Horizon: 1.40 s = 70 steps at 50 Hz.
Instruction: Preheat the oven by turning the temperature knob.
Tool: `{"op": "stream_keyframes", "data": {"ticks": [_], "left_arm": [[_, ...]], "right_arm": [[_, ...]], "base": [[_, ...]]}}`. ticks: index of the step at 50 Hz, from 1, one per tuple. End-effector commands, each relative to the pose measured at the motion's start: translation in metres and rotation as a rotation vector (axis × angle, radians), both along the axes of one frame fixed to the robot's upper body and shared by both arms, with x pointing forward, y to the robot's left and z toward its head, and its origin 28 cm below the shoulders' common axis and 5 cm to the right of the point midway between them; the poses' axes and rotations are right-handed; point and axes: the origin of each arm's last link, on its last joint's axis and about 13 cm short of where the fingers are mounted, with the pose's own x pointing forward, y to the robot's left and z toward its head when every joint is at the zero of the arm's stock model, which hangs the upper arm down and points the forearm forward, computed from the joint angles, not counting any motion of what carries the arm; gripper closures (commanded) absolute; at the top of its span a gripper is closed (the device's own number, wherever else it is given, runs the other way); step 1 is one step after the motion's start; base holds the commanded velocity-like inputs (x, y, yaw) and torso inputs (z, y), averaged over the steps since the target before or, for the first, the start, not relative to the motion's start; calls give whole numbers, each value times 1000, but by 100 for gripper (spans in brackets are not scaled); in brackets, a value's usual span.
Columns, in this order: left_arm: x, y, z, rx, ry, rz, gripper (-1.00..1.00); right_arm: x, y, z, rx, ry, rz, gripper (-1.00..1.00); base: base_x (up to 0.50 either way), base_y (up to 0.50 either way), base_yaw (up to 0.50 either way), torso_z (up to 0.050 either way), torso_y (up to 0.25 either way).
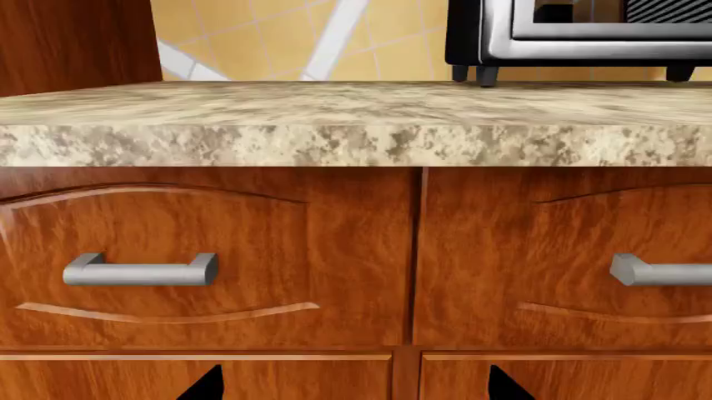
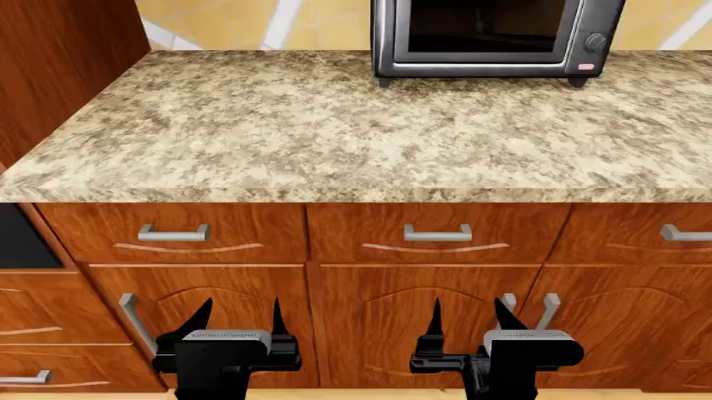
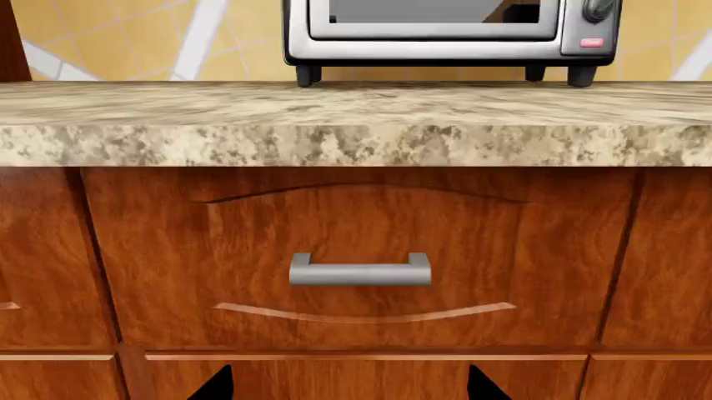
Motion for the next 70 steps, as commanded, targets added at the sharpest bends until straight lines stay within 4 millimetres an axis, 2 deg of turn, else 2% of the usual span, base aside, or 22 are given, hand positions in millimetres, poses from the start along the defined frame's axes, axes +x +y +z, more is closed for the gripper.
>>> {"op": "stream_keyframes", "data": {"ticks": [1, 11, 12, 13, 15, 17, 18, 19, 21, 26, 36, 41, 44, 50, 65, 70], "left_arm": [[1, 0, -1, 4, 7, -1, -100], [-1, 0, 4, 16, -12, -4, -100], [-1, 0, 6, 12, -23, -4, -100], [-1, -1, 9, 19, -37, -8, -100], [-3, -1, 23, 26, -110, -14, -100], [-3, -1, 24, 26, -110, -14, -100], [-3, 0, 53, -22, -218, -13, -100], [-5, 0, 74, -40, -284, -18, -100], [-8, -2, 100, -62, -385, -32, -100], [-5, 1, 133, -91, -488, -20, -100], [-5, 0, 179, -141, -614, -18, -100], [-1, 0, 190, -151, -632, -18, -100], [-4, 3, 187, -151, -646, -26, -100], [-8, 3, 194, -181, -675, -23, -100], [-11, 5, 196, -191, -692, -20, -100], [-12, 4, 195, -186, -691, -25, -100]], "right_arm": [[1, 0, 0, 5, 6, -9, -100], [4, -1, 1, -41, -11, -43, -100], [4, -2, 2, -112, -24, -70, -100], [5, -2, 5, -180, -43, -95, -100], [0, -3, 37, -180, -169, -119, -100], [0, -3, 37, -180, -169, -119, -100], [-6, -1, 62, -215, -247, -103, -100], [-9, 0, 85, -225, -332, -106, -100], [-9, 1, 102, -270, -395, -102, -100], [-6, -3, 130, -277, -486, -130, -100], [-9, -6, 170, -283, -622, -154, -100], [-10, -5, 172, -294, -638, -146, -100], [-10, -5, 169, -277, -638, -134, -100], [-16, -6, 174, -254, -670, -122, -100], [-16, -5, 171, -277, -663, -117, -100], [-17, -4, 171, -282, -662, -111, -100]], "base": [[0, 0, 0, 0, 0], [0, 0, 0, 0, 0], [0, 0, 0, 0, 0], [0, 0, 0, 0, 0], [0, 0, 0, 0, 0], [0, 0, 0, 0, 0], [0, 0, 0, 0, 0], [0, 0, 0, 0, 0], [0, 0, 0, 0, 0], [0, 0, 0, 0, 0], [0, 0, 0, 0, 0], [0, 0, 0, 0, 0], [0, 0, 0, 0, 0], [0, 0, 0, 0, 0], [0, 4, 0, 0, 0], [0, 453, 0, 0, 0]]}}
